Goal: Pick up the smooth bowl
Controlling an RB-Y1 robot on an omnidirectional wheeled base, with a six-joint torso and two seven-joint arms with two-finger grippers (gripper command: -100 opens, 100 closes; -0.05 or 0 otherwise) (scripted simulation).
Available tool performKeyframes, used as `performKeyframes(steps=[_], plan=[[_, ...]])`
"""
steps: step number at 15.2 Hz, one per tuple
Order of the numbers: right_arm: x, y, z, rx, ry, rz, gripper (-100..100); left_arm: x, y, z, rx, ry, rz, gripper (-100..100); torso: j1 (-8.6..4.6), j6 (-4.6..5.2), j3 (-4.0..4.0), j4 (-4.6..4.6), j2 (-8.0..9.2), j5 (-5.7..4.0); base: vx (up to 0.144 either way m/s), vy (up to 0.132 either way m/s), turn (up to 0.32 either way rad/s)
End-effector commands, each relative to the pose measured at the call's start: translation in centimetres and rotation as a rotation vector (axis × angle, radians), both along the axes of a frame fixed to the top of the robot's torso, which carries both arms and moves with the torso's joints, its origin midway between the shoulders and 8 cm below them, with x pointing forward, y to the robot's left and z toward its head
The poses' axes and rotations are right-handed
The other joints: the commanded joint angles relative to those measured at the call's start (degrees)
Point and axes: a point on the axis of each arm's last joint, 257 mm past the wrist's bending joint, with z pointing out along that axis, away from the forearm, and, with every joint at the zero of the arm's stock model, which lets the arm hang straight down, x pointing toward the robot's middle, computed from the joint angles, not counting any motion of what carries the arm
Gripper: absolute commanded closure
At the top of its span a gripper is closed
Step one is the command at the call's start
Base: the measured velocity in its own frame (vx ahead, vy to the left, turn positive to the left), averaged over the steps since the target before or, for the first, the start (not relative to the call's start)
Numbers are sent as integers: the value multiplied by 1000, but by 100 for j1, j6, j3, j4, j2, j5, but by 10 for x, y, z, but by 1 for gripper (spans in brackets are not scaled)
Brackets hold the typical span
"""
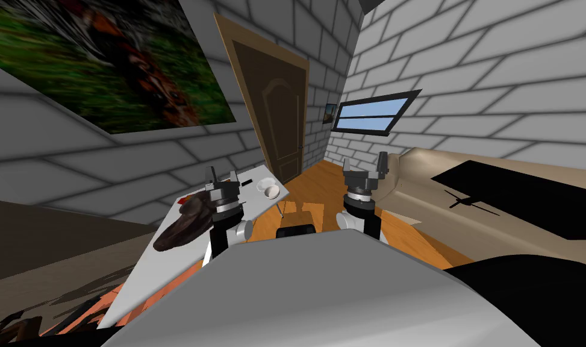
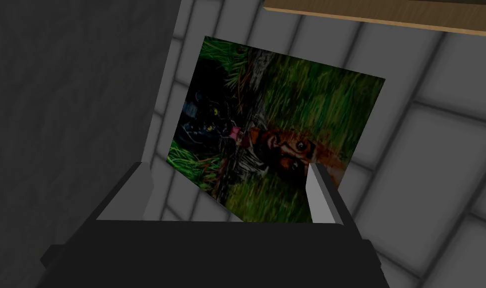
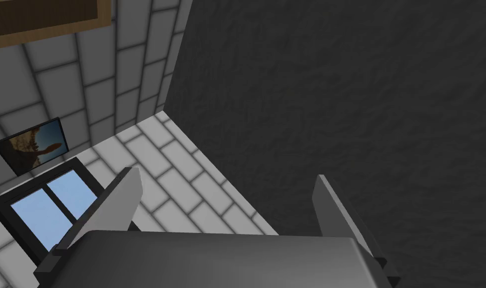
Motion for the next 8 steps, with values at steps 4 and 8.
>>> performKeyframes(steps=[4, 8], plan=[[0, 0, 0, 0, 0, 0, 0, 13, -5, -13, 62, 74, -47, -100, -4, 0, 1, 0, 1, -1, -4, -15, -2], [0, 0, 0, 0, 0, 0, 0, 24, -4, -28, 85, 144, -73, -100, -10, 0, 1, 0, 2, -2, -4, -28, -3]])
